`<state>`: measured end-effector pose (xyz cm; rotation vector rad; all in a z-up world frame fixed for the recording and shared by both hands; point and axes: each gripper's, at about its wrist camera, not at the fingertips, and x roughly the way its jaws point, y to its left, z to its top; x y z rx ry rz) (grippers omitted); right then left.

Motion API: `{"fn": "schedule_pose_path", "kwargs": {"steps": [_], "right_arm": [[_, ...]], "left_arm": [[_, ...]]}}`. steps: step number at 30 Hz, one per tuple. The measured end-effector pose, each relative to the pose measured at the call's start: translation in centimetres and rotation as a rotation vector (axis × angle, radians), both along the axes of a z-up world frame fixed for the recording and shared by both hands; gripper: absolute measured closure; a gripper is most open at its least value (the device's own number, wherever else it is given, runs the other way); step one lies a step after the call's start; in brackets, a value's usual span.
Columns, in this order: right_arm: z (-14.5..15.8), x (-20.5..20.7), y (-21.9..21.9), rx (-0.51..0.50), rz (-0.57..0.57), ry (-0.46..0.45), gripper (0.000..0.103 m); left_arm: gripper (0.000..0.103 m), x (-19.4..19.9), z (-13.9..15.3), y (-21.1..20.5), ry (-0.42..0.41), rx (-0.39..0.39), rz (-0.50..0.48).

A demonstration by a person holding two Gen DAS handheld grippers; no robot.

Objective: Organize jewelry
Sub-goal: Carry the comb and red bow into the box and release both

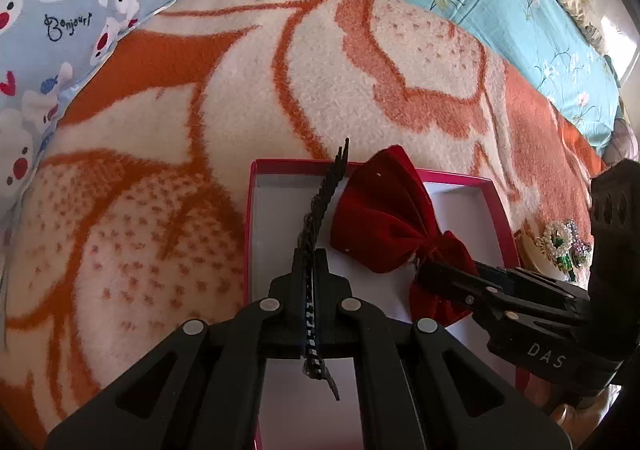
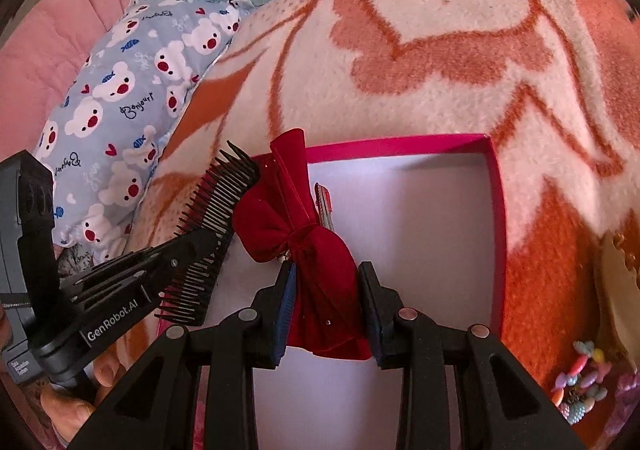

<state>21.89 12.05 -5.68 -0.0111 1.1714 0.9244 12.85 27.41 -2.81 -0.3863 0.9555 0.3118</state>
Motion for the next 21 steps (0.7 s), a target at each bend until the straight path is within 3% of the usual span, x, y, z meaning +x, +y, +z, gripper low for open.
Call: {"fn": "schedule_pose_path", "kwargs": {"steps": [8, 11, 14, 17, 21], "right_arm": [[-0.1, 0.2, 0.5, 0.014, 0.010, 0.006, 0.067], [0.0, 0.3, 0.3, 0.016, 0.008, 0.012, 0.065], [0.2, 0.3, 0.2, 0.019, 0.000, 0.011, 0.056], [0.4, 0.2, -0.1, 0.022, -0.002, 0.008, 0.056], [0.7, 0.2, -0.4, 0.026, -0.002, 0.003, 0.055]], "left_arm": [[0.099, 0.1, -0.5, -0.1, 0.014, 0.010, 0.004], [0.087, 0.0, -0.4, 0.0, 0.018, 0.013, 0.009], [0.082, -0.2, -0.1, -0.1, 0.010, 0.010, 0.008], [0.073, -0.3, 0.3, -0.4, 0.009, 0.041, 0.010], [0.071, -0.3, 0.5, -0.5, 0.011, 0.049, 0.009]]}}
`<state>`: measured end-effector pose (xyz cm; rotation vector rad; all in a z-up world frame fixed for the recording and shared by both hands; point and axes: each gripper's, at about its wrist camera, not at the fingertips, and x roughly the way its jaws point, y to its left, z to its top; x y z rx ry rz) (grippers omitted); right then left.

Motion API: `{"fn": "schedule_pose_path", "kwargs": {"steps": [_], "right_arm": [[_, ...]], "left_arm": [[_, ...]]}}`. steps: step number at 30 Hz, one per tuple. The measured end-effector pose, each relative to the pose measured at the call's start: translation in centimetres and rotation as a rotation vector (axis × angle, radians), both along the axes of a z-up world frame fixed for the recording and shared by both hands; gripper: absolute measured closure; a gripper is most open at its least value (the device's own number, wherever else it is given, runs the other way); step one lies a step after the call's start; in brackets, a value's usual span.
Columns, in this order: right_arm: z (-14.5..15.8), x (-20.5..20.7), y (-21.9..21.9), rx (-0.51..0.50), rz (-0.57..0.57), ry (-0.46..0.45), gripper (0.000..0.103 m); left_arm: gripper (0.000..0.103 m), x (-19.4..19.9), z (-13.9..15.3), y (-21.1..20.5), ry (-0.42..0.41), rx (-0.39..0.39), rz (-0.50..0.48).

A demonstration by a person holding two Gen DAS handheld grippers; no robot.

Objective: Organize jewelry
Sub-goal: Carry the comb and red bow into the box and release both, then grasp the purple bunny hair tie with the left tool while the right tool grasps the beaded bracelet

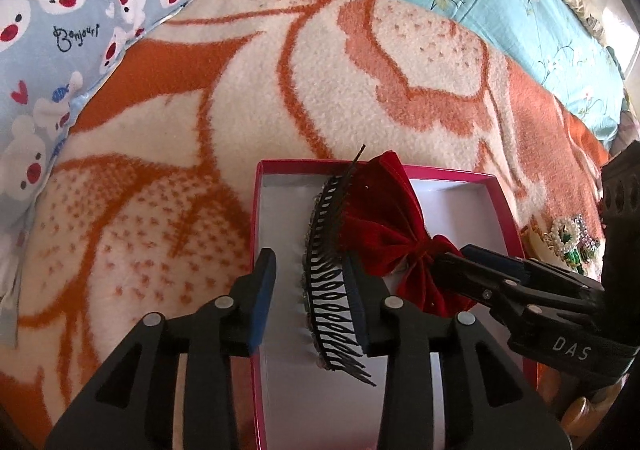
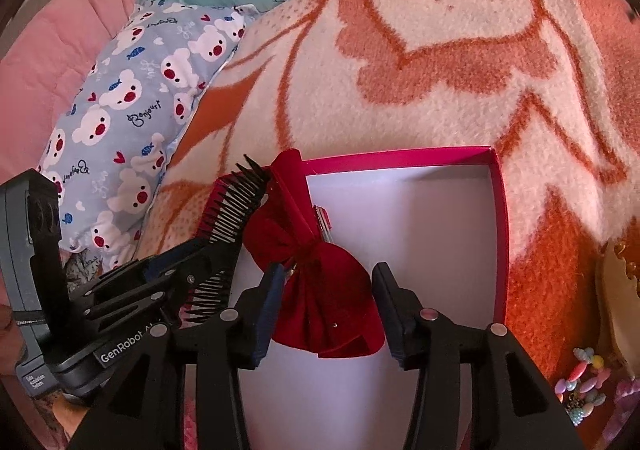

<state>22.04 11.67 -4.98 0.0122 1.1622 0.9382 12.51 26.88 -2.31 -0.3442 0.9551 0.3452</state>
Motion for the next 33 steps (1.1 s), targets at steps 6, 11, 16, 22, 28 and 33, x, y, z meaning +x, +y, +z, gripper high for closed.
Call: {"fn": "schedule_pose_path", "kwargs": {"steps": [6, 11, 16, 22, 28, 33], "right_arm": [[0.5, -0.1, -0.5, 0.010, -0.008, -0.004, 0.054], [1.3, -0.3, -1.4, 0.021, -0.014, -0.012, 0.054], [2.1, -0.5, -3.2, 0.037, -0.034, -0.019, 0.054], [2.7, -0.6, -6.3, 0.053, -0.074, -0.019, 0.053], [3.3, -0.7, -10.6, 0.067, -0.132, -0.025, 0.051], [3.5, -0.4, -14.6, 0.066, -0.192, -0.031, 0.051]], "left_arm": [[0.071, -0.3, 0.3, -0.1, 0.004, 0.003, 0.003], [0.071, -0.5, 0.5, -0.4, 0.004, -0.001, 0.001], [0.063, -1.1, 1.0, -1.0, -0.001, 0.000, -0.005], [0.063, -1.5, 1.3, -2.0, 0.000, -0.004, -0.012], [0.061, -2.2, 2.3, -3.3, -0.019, -0.016, -0.024], [0.059, -2.7, 3.6, -4.6, -0.049, -0.026, -0.038]]}}
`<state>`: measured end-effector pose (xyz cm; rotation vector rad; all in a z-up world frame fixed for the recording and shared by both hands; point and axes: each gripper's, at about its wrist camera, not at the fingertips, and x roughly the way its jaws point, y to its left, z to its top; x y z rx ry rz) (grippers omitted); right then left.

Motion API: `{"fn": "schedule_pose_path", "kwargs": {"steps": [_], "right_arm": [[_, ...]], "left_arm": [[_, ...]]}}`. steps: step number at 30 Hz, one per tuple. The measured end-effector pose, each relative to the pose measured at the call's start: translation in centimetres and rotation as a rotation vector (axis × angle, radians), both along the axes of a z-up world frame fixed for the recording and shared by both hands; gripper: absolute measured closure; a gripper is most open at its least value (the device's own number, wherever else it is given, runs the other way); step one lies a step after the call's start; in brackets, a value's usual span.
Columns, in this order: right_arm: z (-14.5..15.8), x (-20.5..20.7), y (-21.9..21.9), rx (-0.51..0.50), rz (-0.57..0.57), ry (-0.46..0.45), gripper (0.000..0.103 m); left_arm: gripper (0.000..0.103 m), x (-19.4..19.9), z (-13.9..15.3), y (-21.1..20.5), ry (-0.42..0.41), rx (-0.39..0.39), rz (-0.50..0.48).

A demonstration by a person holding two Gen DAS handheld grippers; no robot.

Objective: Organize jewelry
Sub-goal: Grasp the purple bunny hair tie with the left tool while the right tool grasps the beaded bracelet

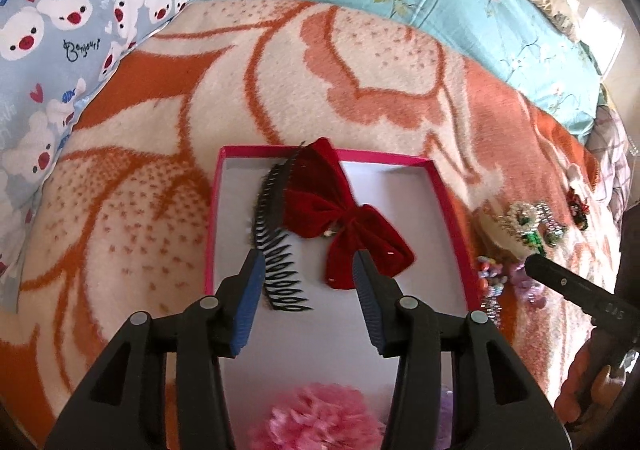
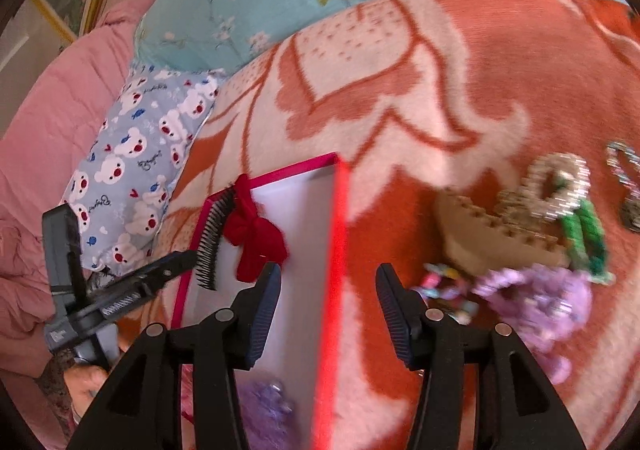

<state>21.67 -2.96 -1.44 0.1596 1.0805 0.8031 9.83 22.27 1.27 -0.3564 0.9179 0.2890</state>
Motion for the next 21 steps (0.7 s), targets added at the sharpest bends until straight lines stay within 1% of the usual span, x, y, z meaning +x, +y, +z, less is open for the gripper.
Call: {"fn": "schedule_pose_path", "kwargs": {"steps": [10, 16, 21], "right_arm": [[-0.1, 0.9, -8.7, -0.044, -0.136, -0.007, 0.051], [-0.5, 1.3, -13.2, -0.052, -0.215, 0.002, 0.050], [-0.8, 1.7, -15.6, -0.051, -0.261, 0.005, 0.051]], "left_arm": [[0.059, 0.6, 1.8, -4.0, -0.035, -0.012, -0.073], [0.059, 1.6, 1.7, -7.6, -0.025, -0.030, -0.145], [0.059, 2.3, 1.5, -10.5, -0.015, -0.031, -0.198]]}}
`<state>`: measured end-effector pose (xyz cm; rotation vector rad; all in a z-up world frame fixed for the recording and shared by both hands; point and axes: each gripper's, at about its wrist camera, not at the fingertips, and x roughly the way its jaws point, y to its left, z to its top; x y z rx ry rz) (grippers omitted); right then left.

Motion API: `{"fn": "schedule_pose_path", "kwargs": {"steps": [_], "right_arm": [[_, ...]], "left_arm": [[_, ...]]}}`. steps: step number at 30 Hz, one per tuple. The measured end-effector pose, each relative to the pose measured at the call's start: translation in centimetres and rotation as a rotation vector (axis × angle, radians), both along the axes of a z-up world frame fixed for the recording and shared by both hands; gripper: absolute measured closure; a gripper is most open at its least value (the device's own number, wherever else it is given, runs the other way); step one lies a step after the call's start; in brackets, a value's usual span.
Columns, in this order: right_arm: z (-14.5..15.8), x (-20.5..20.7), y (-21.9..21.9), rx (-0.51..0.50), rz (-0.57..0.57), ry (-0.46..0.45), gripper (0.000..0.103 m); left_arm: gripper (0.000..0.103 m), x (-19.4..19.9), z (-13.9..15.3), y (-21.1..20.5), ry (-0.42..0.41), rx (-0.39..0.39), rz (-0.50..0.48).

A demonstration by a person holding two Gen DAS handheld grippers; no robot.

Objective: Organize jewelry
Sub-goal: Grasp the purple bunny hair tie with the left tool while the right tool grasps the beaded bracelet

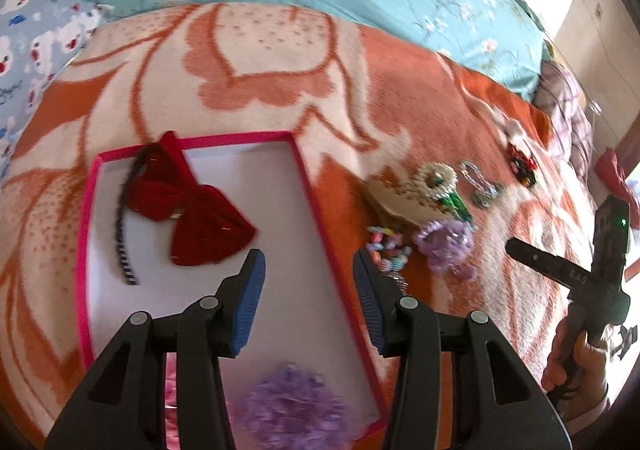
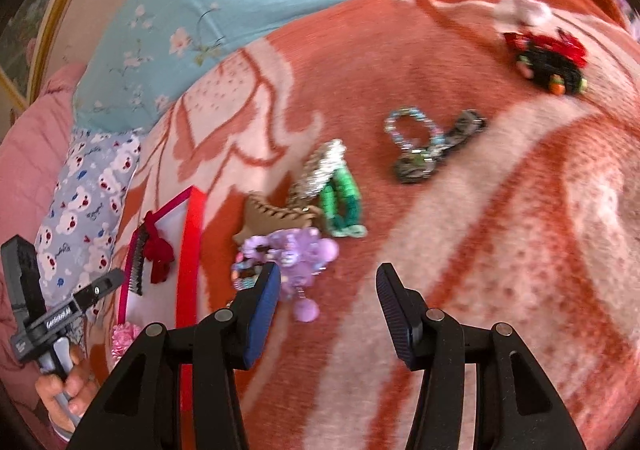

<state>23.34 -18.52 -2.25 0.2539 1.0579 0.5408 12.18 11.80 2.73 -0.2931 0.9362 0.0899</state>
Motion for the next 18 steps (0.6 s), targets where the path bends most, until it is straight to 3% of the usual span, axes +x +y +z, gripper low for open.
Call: {"fn": "schedule_pose_path", "kwargs": {"steps": [18], "right_arm": [[-0.4, 4.4, -2.8, -0.064, -0.077, -0.056, 0.051]], "left_arm": [[0.059, 4.4, -1.9, -9.6, 0.048, -0.074, -0.184]]}}
